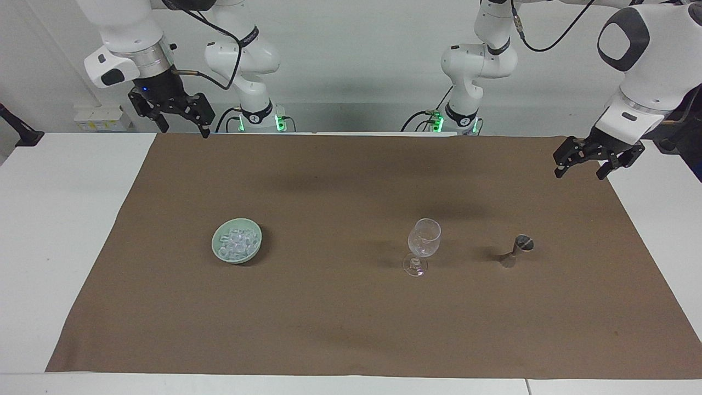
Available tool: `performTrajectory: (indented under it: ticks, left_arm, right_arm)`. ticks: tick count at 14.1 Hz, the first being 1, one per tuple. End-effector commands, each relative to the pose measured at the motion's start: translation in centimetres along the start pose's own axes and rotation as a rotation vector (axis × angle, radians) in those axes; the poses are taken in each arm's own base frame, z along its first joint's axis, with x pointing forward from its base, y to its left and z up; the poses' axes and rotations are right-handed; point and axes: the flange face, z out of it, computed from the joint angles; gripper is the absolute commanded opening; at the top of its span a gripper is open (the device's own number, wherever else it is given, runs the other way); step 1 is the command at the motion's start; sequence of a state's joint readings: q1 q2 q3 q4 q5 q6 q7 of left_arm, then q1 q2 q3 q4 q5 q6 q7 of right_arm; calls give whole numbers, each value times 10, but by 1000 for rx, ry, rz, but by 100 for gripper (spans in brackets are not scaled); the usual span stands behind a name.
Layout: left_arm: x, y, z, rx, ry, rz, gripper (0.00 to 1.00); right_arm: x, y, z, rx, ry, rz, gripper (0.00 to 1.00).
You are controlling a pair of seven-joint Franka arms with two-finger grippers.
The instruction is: Pour wine and add ice with both arms
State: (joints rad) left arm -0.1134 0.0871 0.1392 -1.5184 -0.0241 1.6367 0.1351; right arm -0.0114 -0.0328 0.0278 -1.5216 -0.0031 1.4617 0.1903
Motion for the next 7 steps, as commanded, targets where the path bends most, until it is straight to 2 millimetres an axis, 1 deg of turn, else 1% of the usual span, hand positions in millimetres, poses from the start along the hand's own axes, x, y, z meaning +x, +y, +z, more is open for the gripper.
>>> performTrajectory:
  ticks: [1, 2, 3, 7]
  left_arm:
    - [0, 9, -6, 8, 6, -6, 100]
    - [-1, 12, -6, 10, 1, -30, 100]
    - [0, 19, -4, 8, -5, -44, 100]
    - [-3, 29, 1, 3, -51, -50, 100]
  right_arm:
    - [-2, 3, -3, 9, -1, -9, 100]
    - [-1, 4, -3, 9, -1, -6, 100]
    - [-2, 3, -3, 9, -1, -8, 100]
    - [-2, 3, -3, 9, -1, -8, 100]
